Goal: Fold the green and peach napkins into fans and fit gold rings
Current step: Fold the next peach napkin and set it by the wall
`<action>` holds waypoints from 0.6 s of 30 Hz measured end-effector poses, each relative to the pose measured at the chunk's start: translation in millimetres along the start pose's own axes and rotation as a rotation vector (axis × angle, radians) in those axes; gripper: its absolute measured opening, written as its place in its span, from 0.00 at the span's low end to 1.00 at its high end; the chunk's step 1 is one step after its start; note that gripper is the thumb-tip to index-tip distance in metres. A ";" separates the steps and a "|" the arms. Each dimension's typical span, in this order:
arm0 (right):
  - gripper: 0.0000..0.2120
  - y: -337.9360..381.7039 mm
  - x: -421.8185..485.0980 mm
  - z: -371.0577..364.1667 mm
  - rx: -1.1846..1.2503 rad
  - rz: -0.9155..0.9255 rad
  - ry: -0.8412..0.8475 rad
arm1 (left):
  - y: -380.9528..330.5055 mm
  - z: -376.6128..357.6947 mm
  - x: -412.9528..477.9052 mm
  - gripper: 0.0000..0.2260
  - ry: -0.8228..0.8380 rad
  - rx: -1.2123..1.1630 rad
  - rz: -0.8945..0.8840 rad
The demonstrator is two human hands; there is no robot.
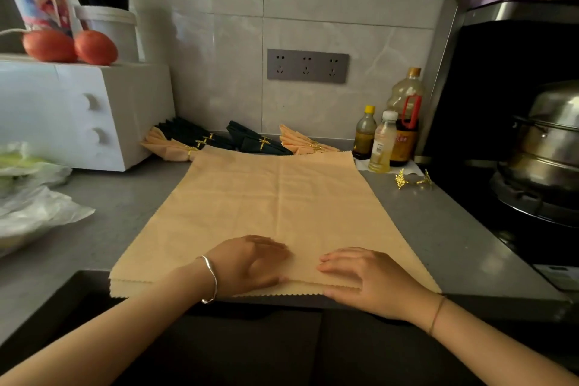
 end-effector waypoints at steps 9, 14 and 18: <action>0.17 -20.0 8.9 8.1 -0.208 -0.077 0.134 | 23.7 19.1 -22.1 0.35 0.033 0.152 0.060; 0.19 -45.1 3.9 45.0 -0.248 -0.204 0.175 | 57.8 64.8 -38.7 0.14 0.019 0.264 0.239; 0.08 -54.9 -4.3 68.7 0.008 -0.243 0.210 | 72.1 86.0 -40.9 0.08 0.057 0.053 0.341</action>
Point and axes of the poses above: each hand's wrist, its own x-axis towards the middle knuckle, its own z-axis out of the back of the hand, y = z × x, the point moved 5 cm from there along x, towards the middle knuckle, and after that the axes turned 1 degree about -y, right-handed, at the moved point
